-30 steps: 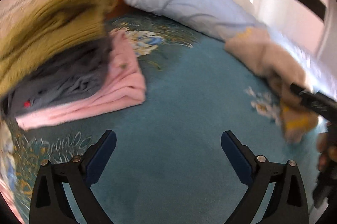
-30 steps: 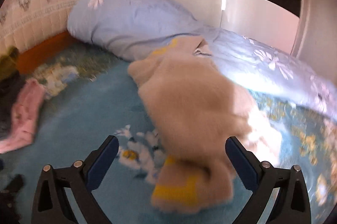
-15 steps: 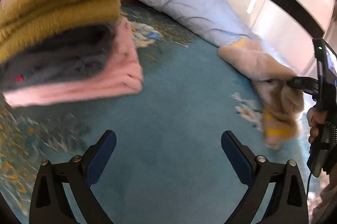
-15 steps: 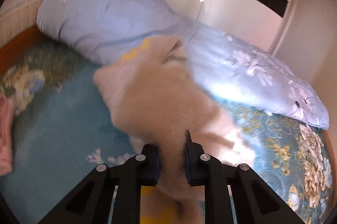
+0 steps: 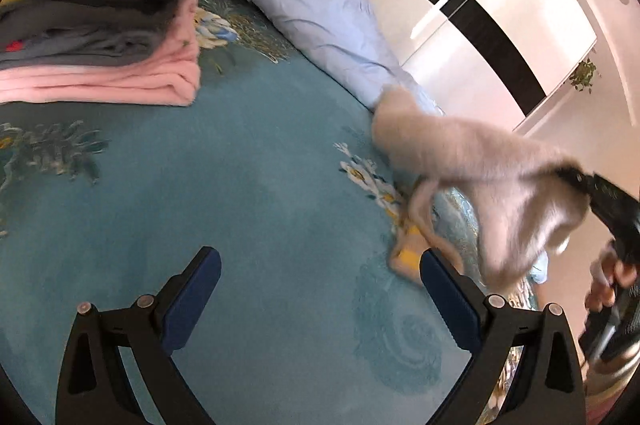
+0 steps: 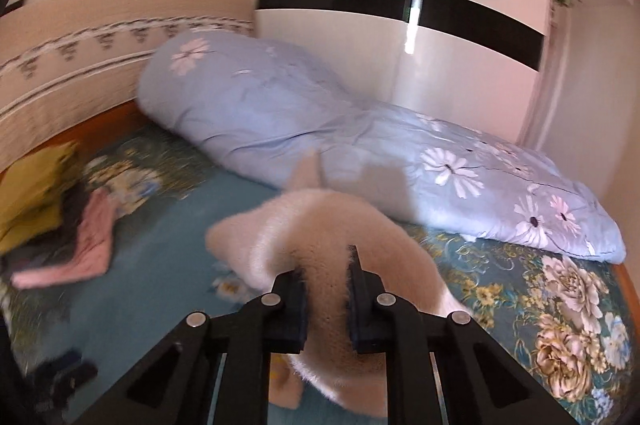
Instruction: Fold clothes
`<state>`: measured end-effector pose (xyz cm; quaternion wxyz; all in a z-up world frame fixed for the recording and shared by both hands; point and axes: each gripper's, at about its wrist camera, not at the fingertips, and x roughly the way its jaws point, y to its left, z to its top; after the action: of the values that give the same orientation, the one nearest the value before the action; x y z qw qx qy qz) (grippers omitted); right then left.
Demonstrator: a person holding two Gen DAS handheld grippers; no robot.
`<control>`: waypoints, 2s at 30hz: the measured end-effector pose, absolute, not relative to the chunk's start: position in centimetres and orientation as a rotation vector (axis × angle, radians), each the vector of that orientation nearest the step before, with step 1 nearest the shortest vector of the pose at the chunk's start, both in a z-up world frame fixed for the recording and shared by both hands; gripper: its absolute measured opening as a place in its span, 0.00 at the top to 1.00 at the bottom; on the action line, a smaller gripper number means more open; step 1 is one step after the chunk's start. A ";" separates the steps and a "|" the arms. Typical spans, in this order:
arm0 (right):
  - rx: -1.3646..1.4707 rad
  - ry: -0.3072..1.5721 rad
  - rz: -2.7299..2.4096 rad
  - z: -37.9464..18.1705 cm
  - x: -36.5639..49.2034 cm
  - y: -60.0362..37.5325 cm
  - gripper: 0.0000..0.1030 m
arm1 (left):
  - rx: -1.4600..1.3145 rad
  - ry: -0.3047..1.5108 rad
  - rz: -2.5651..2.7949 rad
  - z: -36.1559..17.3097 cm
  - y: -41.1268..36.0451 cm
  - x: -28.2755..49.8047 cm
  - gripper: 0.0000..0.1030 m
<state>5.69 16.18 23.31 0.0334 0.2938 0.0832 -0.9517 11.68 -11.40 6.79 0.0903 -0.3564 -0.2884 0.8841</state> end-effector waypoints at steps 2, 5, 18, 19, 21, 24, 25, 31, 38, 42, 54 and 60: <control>0.919 0.261 -2.866 22.5 7.5 14.8 0.85 | -1.058 -0.838 2.640 7.4 -11.7 12.3 0.03; 0.952 0.276 -2.758 20.7 9.9 12.0 0.85 | -1.040 -0.822 2.641 8.4 -13.0 13.6 0.03; 1.072 0.505 -2.495 11.4 17.6 2.1 0.79 | -1.091 -0.947 2.660 5.9 -18.8 19.0 0.03; 1.066 0.512 -2.497 11.2 18.1 2.1 0.76 | -1.101 -0.941 2.659 5.7 -18.6 19.3 0.03; 1.038 0.486 -2.496 11.7 19.1 2.9 0.66 | -1.111 -0.916 2.667 5.8 -18.0 19.7 0.03; 0.947 0.444 -2.507 13.3 21.4 4.5 0.45 | -1.120 -0.882 2.671 6.2 -16.7 20.5 0.03; 0.915 0.433 -2.511 13.9 21.9 5.3 0.45 | -1.121 -0.874 2.669 6.4 -16.4 20.9 0.03; 0.820 0.294 -2.662 15.6 22.9 13.2 0.35 | -1.129 -0.751 2.676 8.4 -12.3 21.2 0.03; 0.843 -0.164 -2.839 13.4 22.8 26.4 0.30 | -1.103 -0.603 2.645 12.2 -6.2 19.0 0.03; 0.837 -0.393 -2.859 11.7 22.6 30.4 0.30 | -1.104 -0.550 2.603 13.4 -1.8 17.7 0.03; 0.784 -0.533 -2.878 10.7 22.7 32.9 0.30 | -1.341 -0.346 2.694 11.7 8.7 11.3 0.03; 0.804 -0.556 -2.872 10.1 22.2 33.6 0.30 | -1.452 -0.450 2.726 10.0 10.3 8.4 0.12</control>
<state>22.15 33.58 10.06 0.0540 0.2648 -0.1831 -0.9452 8.38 10.27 9.97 0.0105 -0.4651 -0.1443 0.8733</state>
